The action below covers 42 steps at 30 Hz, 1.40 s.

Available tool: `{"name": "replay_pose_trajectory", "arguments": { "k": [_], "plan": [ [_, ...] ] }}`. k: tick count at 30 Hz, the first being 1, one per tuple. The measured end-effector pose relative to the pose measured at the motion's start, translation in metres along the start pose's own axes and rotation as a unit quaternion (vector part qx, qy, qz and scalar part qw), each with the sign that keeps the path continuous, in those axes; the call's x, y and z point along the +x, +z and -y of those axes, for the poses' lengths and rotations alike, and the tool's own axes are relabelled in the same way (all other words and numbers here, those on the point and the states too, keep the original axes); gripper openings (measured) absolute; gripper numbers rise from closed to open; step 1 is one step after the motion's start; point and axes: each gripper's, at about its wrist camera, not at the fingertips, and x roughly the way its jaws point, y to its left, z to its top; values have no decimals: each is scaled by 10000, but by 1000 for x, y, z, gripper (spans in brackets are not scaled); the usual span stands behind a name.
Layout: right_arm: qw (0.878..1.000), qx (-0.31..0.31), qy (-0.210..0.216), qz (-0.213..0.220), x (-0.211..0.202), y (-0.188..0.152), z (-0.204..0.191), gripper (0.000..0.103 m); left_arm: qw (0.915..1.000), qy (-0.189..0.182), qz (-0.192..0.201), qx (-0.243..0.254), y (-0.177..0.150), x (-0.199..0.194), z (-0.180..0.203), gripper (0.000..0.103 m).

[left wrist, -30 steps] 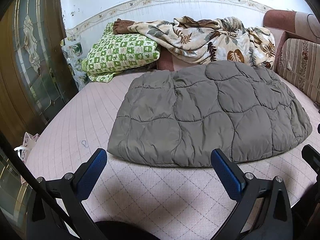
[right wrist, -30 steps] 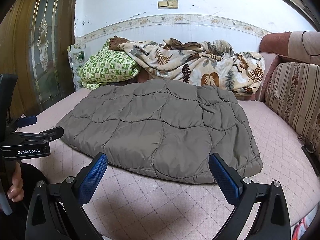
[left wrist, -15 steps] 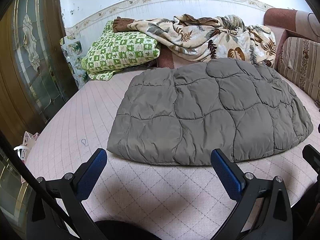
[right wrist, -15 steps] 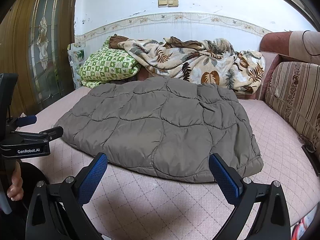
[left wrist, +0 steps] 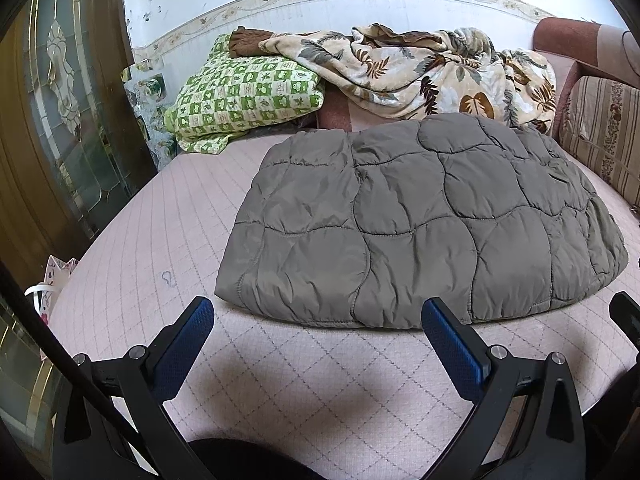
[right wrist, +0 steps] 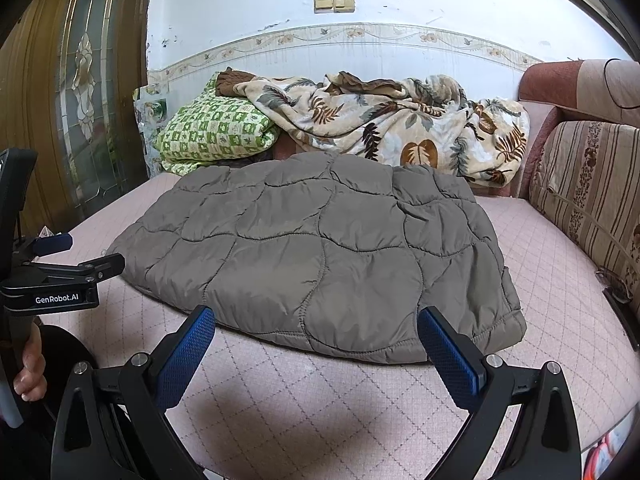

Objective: Fold large clothes

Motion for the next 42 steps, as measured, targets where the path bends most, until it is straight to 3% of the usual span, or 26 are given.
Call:
{"name": "replay_pose_trajectory", "arguments": {
  "k": [42],
  "plan": [
    [10000,46,-15,-50,-3,-8,11,102,10000,-33,-63,26,-1,3,-5,103]
  ]
}}
